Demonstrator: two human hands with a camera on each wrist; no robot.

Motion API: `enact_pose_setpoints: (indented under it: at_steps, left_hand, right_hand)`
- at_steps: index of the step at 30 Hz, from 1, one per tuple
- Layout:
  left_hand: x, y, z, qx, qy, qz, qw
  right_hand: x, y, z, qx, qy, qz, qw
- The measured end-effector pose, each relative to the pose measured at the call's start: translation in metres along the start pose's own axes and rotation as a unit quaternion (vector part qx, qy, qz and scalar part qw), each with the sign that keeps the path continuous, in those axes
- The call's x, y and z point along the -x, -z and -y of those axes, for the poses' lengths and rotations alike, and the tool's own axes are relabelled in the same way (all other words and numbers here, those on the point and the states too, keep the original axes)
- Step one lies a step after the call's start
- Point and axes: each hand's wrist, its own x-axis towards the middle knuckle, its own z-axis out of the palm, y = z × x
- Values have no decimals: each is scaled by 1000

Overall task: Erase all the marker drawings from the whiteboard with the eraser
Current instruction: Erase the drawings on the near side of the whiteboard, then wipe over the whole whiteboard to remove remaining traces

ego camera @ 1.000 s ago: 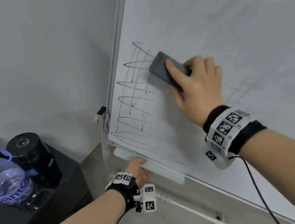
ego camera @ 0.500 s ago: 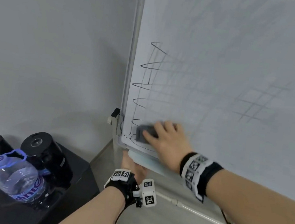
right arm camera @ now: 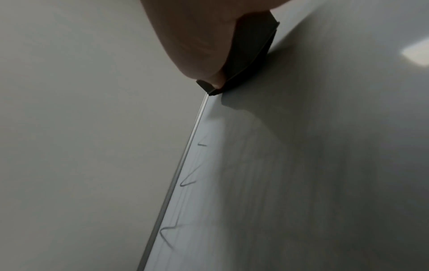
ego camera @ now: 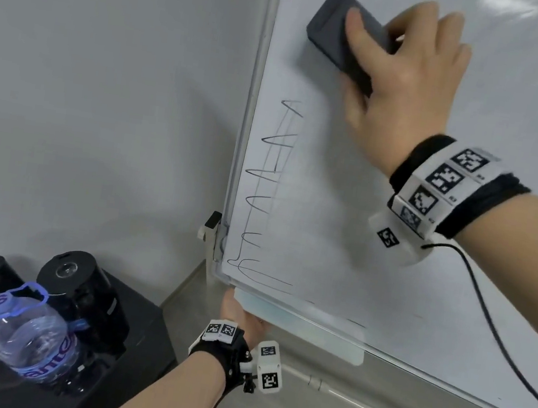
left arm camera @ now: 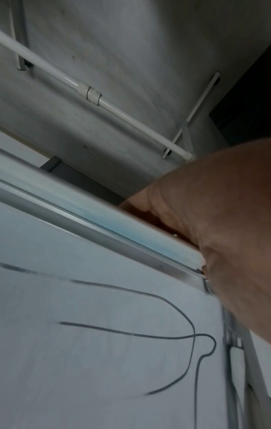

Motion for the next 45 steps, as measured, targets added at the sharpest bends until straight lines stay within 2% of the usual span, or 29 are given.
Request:
enact_pose_setpoints:
  at_steps: [1, 2, 3, 4, 5, 6, 7, 9, 10, 11, 13, 16, 18, 20, 23, 29, 30, 32, 34, 36, 40, 45]
  left_hand:
    - [-3, 3, 1, 12, 16, -9, 1000]
    - [-2, 3, 1, 25, 1, -18, 1000]
    - [-5, 1, 1, -8, -9, 3, 1000]
    - [-2, -3, -5, -48, 20, 4, 999]
    - [-2, -4, -4, -91, 1, 18, 996]
    - [-4, -3, -6, -53, 35, -5, 998]
    - [-5, -2, -2, -39, 35, 21, 998]
    - [-6, -2, -2, -26, -10, -24, 999]
    - [-7, -1, -7, 30, -3, -30, 999]
    - [-6, 3, -9, 73, 31, -18, 997]
    - [-3, 14, -20, 48, 71, -17, 996]
    - [2, 35, -42, -76, 86, -31, 993]
    - [8, 41, -64, -142, 82, -66, 984]
    - [20, 38, -93, -181, 26, -89, 979]
    - [38, 28, -136, -196, -44, -78, 977]
    - [57, -16, -217, -153, -211, -123, 957]
    - [60, -27, -224, -154, -238, -116, 952]
    - [76, -48, -233, -150, -289, -51, 944]
    - [88, -61, -233, -145, -269, 41, 951]
    - [89, -62, -232, -155, -237, 100, 954]
    - [77, -50, -231, -137, -215, 155, 954]
    - [66, -41, -231, -160, -238, 161, 944]
  right_hand:
    - [3, -5, 7, 2, 9, 1, 1000]
    - [15, -13, 16, -1, 28, 13, 1000]
    - [36, -24, 28, -9, 59, 37, 998]
    - [61, -34, 41, -20, 100, 71, 992]
    - [91, -44, 51, -27, 148, 108, 983]
    - [121, -52, 61, -30, 195, 139, 970]
    - [148, -56, 69, -33, 233, 170, 957]
    - [183, -55, 79, -42, 275, 220, 935]
    - [189, -52, 81, -47, 281, 235, 929]
    - [187, -50, 81, -49, 281, 240, 928]
    - [173, -45, 75, -50, 274, 227, 933]
    - [135, -39, 57, -39, 250, 187, 949]
    - [107, -36, 45, -33, 216, 161, 962]
    - [81, -29, 33, -37, 177, 139, 974]
    - [45, -13, 19, -37, 136, 110, 984]
    - [-8, 8, 7, -14, 116, 86, 989]
    - [-15, 9, 7, -12, 114, 84, 990]
    - [-25, 9, 8, -11, 107, 82, 991]
    - [-25, 1, 15, -12, 107, 83, 991]
    - [-7, -12, 26, -14, 139, 84, 987]
    - [70, -38, 59, -42, 217, 133, 966]
    - [173, -61, 94, -38, 268, 260, 927]
